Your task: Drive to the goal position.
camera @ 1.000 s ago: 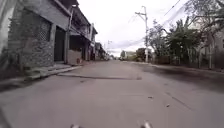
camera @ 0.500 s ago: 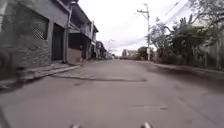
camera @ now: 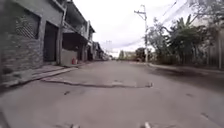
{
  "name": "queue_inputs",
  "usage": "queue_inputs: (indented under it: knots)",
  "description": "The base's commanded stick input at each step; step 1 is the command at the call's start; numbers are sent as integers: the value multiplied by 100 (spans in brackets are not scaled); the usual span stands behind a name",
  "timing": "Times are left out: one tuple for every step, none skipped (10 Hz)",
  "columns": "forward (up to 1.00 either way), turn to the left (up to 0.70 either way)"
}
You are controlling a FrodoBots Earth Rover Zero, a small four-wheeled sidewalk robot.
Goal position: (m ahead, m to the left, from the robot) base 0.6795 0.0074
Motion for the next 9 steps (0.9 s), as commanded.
queue_inputs:
  knots:
    - [85, 0]
    - [85, 0]
    - [85, 0]
    - [85, 0]
    - [85, 0]
    - [85, 0]
    - [85, 0]
    - [85, 0]
    - [85, 0]
